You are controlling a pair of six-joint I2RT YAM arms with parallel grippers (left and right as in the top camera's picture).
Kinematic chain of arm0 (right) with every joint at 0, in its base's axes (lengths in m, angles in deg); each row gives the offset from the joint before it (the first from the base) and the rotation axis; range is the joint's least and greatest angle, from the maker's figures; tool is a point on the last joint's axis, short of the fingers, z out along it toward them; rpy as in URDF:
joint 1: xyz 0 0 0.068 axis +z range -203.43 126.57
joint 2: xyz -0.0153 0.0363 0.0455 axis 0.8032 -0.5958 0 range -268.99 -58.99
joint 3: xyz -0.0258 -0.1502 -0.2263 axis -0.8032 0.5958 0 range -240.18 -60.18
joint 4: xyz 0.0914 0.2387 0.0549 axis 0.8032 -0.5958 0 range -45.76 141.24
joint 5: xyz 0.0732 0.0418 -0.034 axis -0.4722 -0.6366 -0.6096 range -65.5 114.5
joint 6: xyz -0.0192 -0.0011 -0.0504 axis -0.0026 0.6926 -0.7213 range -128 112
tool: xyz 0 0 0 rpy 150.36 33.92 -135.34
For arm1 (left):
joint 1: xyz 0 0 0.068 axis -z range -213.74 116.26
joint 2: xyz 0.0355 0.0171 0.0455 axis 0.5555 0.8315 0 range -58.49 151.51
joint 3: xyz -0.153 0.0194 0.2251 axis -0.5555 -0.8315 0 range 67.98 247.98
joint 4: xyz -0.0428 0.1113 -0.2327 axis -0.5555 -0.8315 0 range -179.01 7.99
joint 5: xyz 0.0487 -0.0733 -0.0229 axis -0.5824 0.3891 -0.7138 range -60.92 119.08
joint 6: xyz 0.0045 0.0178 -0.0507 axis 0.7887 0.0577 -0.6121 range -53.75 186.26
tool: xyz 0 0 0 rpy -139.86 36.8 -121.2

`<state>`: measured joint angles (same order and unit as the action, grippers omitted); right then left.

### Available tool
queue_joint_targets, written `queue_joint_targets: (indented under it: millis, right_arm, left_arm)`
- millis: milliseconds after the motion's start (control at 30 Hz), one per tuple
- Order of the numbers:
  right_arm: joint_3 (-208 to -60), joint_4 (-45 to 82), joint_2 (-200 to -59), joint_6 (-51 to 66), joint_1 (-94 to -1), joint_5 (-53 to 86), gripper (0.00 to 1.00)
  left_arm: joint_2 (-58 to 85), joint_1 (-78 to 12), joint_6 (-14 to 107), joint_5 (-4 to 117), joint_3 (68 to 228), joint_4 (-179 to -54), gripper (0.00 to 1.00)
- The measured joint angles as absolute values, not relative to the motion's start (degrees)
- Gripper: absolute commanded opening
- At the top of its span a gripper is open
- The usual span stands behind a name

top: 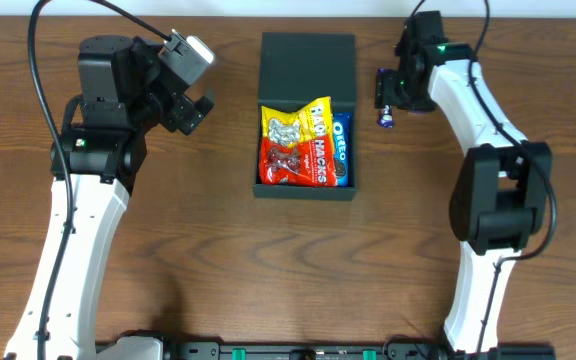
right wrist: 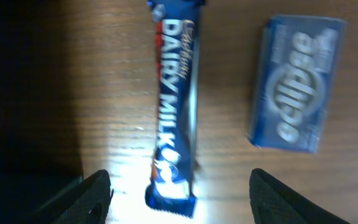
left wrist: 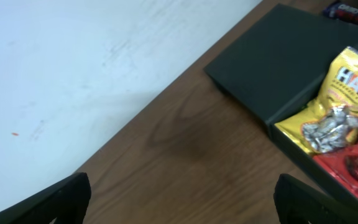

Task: Pack container
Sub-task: 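Reach right gripper to the Dairy Milk bar and grasp it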

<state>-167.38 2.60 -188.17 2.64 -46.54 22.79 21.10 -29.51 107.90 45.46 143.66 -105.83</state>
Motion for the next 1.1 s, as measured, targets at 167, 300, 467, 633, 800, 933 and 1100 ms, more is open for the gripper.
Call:
queue_joint_targets:
  millis: [167,300,467,633,800,933,1100]
  right_arm:
    - [-167.38,5.59,-190.31,1.63,-44.88,22.72,0.66]
    - [-167.38,6.92,-191.45,1.37,-44.07,22.77,0.63]
    - [-167.38,7.67,-192.13,1.35,-43.91,23.27,0.60]
    - [-167.38,8.37,-192.46,1.35,-43.91,25.00,0.59]
    - [-167.38,8.47,-192.89,1.35,-43.91,25.91,0.57]
    - [-167.38,8.98,-193.31,1.32,-43.91,26.37,0.54]
    - [-167.38,9.61,-193.61,1.28,-43.91,26.72,0.51]
  left_arm:
    - [21.10,-29.51,108.12,45.88,143.66,-106.59,0.95]
    - [21.10,-29.51,108.14,45.92,143.66,-106.83,0.95]
    - [21.10,-29.51,108.14,46.32,143.66,-106.96,0.95]
    - [21.10,-29.51,108.14,46.53,143.66,-106.98,0.95]
    - [21.10,-29.51,108.17,46.71,143.66,-106.96,0.95]
    - [21.10,-29.51,108.19,46.71,143.66,-106.98,0.95]
    - [21.10,-29.51,108.30,46.71,143.66,-106.98,0.95]
